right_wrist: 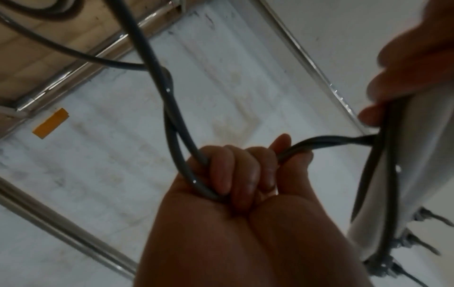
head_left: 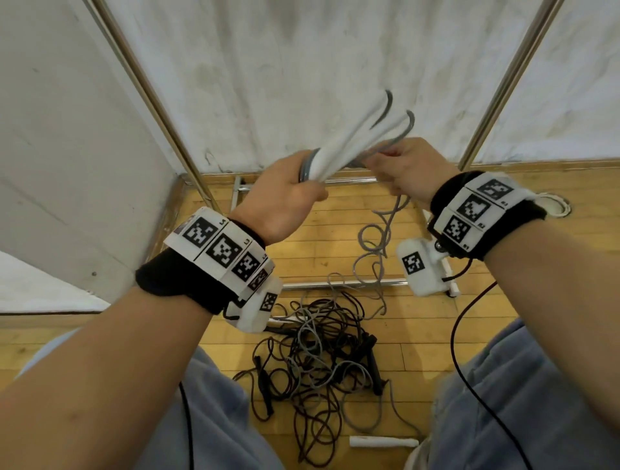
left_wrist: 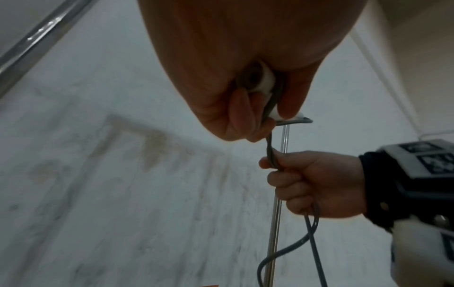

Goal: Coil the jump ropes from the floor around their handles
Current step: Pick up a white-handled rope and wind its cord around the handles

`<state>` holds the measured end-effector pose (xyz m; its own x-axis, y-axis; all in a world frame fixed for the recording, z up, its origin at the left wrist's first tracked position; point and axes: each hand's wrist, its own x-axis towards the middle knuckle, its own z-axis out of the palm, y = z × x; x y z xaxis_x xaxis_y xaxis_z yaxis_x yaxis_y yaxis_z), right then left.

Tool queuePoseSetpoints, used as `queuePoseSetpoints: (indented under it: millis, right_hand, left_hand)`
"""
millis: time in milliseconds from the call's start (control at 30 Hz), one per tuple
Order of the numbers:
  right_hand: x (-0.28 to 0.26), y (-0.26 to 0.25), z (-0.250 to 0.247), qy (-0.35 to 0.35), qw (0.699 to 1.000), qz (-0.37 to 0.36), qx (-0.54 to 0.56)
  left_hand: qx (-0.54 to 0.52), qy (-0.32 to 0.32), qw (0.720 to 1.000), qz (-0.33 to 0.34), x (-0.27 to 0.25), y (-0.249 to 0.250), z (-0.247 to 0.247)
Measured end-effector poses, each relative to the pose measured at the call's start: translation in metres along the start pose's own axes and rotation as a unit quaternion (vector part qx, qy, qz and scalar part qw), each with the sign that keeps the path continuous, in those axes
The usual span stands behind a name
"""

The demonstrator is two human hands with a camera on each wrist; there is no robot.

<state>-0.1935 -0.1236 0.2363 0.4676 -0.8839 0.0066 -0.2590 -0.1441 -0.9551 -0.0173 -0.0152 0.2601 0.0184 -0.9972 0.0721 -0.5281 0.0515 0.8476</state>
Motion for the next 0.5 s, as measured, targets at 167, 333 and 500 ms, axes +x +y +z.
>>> queuePoseSetpoints:
  millis: [167, 333, 500]
  right_hand:
    - [-0.009, 0.004, 0.029, -0.041, 0.996, -0.013, -0.079]
    - [-0.024, -0.001, 0.057, -0.073, 0.976, -0.057, -0.199]
    - [-0.029, -0.007, 0.060, -0.104, 0.955, -0.071, -0.268]
  left_hand:
    - [-0.086, 0.113, 0.989, -0.048, 0.009, -0.006, 0.000]
    - [-0.060, 0.136, 0.986, -0.070, 0.018, -0.014, -0.004]
    - [0.064, 0.139, 0.982, -0.107, 0.023, -0.026, -0.006]
